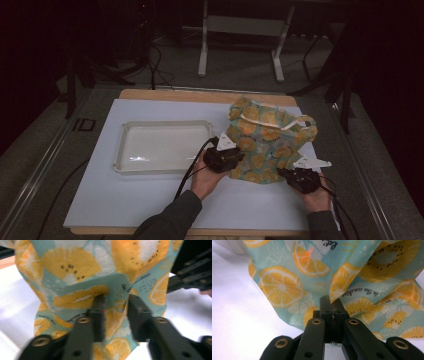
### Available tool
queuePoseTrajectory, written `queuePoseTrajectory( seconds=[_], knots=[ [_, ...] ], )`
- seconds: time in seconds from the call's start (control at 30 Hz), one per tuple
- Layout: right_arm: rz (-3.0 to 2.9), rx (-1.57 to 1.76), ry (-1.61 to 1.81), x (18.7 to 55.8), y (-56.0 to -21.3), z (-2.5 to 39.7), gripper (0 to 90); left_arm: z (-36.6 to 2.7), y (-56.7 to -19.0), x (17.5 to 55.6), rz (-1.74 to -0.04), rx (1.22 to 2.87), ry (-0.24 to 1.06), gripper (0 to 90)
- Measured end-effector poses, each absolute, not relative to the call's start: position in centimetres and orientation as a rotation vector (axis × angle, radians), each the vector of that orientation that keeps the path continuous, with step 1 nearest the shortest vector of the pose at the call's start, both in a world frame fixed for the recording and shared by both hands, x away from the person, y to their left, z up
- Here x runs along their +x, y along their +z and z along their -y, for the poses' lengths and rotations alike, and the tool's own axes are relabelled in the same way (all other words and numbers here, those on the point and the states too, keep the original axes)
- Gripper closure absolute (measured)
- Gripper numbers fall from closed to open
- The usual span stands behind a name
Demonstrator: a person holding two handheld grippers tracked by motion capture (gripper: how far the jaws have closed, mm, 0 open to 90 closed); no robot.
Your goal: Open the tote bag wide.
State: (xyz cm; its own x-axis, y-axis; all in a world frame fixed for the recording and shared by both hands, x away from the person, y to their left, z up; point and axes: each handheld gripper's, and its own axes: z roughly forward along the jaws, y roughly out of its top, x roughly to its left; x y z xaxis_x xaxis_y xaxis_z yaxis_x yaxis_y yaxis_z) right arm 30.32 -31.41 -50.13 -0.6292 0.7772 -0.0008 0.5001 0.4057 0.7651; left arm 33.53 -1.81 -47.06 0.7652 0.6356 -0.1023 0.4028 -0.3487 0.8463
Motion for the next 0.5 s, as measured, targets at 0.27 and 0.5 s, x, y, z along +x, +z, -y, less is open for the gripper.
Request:
queuePoseTrajectory(
  seconds=[0.27, 0.5],
  knots=[
    [-2.290, 1.112, 1.110, 30.2, -49.4, 31.9, 80.1, 1.6, -47.7, 33.7, -0.778, 2.021, 0.273, 89.4],
    [-2.228, 1.107, 1.193, 29.8, -47.7, 32.3, 61.2, 1.7, -48.6, 33.7, -0.776, 2.059, 0.273, 89.5]
  ],
)
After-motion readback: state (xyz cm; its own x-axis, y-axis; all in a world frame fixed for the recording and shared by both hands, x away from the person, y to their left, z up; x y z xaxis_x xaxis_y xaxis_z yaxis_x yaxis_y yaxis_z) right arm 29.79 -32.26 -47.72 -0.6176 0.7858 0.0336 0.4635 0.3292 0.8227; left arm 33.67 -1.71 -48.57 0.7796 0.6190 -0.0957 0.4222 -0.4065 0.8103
